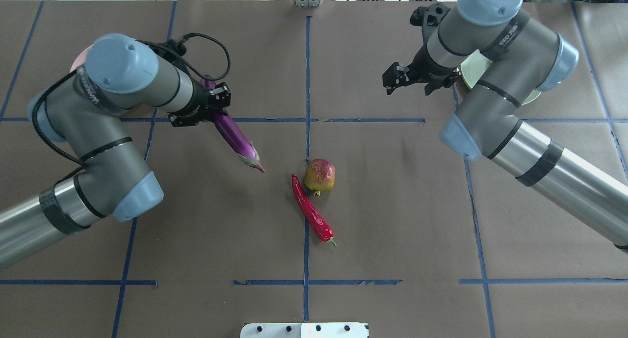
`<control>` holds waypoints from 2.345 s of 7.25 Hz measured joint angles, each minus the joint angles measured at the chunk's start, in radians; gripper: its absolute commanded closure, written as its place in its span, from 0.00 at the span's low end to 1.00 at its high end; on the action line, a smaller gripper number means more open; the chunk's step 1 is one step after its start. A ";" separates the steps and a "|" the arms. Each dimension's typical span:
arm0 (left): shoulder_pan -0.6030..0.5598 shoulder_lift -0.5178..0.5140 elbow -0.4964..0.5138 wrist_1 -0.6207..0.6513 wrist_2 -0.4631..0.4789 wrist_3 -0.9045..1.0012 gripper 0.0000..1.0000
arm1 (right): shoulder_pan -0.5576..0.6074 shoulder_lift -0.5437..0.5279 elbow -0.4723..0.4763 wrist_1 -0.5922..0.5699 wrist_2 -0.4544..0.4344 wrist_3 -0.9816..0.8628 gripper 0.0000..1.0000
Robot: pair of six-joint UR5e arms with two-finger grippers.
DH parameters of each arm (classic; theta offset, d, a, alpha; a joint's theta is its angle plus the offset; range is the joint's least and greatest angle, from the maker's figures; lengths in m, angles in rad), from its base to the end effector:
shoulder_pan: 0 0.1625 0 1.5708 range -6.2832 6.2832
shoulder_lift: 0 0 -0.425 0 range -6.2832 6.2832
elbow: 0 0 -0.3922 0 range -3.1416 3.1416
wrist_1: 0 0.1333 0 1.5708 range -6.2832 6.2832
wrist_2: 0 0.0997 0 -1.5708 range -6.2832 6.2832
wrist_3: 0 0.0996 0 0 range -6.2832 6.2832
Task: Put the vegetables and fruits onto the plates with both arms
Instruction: 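Carry eggplant to pink plate with left gripper while right gripper returns to pomegranate, then grasp pomegranate with right gripper while left gripper lowers eggplant onto pink plate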
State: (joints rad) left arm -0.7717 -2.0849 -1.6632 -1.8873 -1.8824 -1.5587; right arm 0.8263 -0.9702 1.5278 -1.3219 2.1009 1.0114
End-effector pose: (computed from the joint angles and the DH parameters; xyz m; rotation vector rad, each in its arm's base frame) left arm 0.4064 -0.5388 0.2867 0.0835 0.9691 -0.5562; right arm -0.4160 -0.5739 0.2931 0.1172 -0.9236 0.0337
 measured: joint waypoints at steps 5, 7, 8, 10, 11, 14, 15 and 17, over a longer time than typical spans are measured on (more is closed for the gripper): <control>-0.325 0.041 0.240 -0.001 -0.004 0.385 0.98 | -0.272 0.100 0.059 -0.129 -0.116 0.457 0.00; -0.372 0.048 0.283 -0.008 -0.002 0.442 0.97 | -0.299 0.155 0.014 -0.185 -0.126 0.507 0.00; -0.378 0.051 0.290 -0.012 -0.001 0.450 0.97 | -0.302 0.187 -0.030 -0.192 -0.127 0.519 0.00; -0.385 0.052 0.306 -0.015 0.000 0.462 0.92 | -0.318 0.207 -0.074 -0.192 -0.169 0.519 0.22; -0.385 0.050 0.324 -0.020 0.000 0.468 0.01 | -0.329 0.211 -0.082 -0.191 -0.204 0.516 0.69; -0.374 0.038 0.394 -0.089 -0.009 0.465 0.00 | -0.339 0.211 -0.081 -0.188 -0.232 0.510 1.00; -0.371 0.032 0.417 -0.102 -0.021 0.463 0.00 | -0.338 0.209 -0.079 -0.188 -0.233 0.508 1.00; -0.370 0.022 0.440 -0.120 -0.031 0.460 0.00 | -0.304 0.201 -0.068 -0.187 -0.229 0.490 1.00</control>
State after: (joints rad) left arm -1.1420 -2.0627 -1.2235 -2.0076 -1.9134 -1.0988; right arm 0.5219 -0.7692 1.4602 -1.5084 1.8714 1.5017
